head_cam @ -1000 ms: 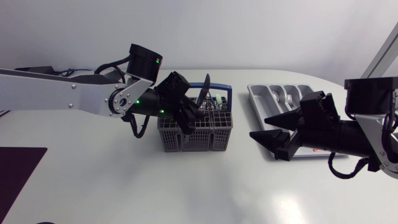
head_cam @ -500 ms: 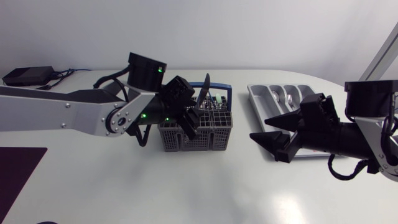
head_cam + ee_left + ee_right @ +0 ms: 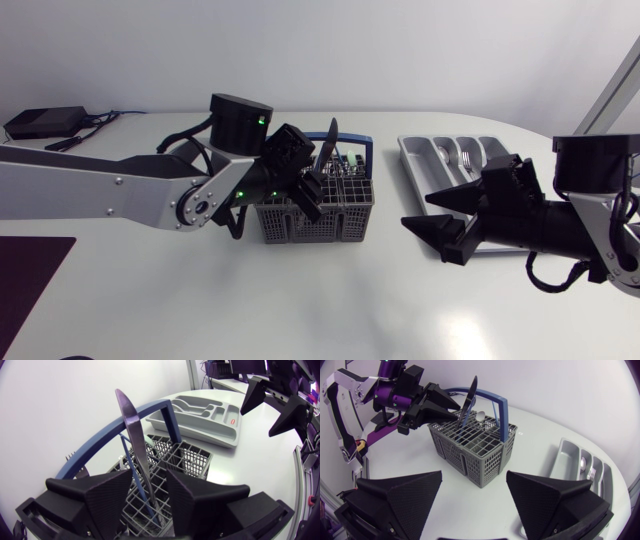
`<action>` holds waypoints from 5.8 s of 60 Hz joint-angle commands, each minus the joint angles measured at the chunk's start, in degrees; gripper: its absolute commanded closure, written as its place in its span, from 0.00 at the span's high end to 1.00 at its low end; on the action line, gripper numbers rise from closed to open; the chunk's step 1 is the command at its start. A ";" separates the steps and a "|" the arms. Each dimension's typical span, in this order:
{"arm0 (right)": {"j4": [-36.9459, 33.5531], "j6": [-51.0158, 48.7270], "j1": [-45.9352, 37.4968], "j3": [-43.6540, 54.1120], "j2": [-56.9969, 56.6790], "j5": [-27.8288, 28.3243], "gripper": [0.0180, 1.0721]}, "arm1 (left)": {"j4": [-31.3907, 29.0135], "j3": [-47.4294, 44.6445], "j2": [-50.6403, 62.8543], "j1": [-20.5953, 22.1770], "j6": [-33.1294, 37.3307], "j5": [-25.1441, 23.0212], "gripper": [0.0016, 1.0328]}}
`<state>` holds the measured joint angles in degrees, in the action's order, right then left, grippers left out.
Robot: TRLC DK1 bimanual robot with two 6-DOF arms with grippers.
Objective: Unload the cutlery basket into the drawer organizer.
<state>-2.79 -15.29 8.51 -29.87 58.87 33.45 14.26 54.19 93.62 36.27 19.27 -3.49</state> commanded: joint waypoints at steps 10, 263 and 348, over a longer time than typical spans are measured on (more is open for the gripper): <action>0.41 -0.71 0.01 1.74 -0.07 0.65 0.88 | 2.00 -0.14 3.93 0.55 -2.48 0.85 0.53; 2.96 -3.26 10.91 -8.28 9.42 -3.75 0.88 | -7.85 5.57 -13.38 3.81 -7.84 -9.43 0.15; 4.46 3.69 11.17 -10.21 7.75 5.40 0.13 | -13.29 14.27 -3.45 2.31 -19.18 -31.23 0.15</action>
<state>0.47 -12.60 19.11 -39.68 66.04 38.63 0.91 66.39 88.95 38.59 1.58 -33.23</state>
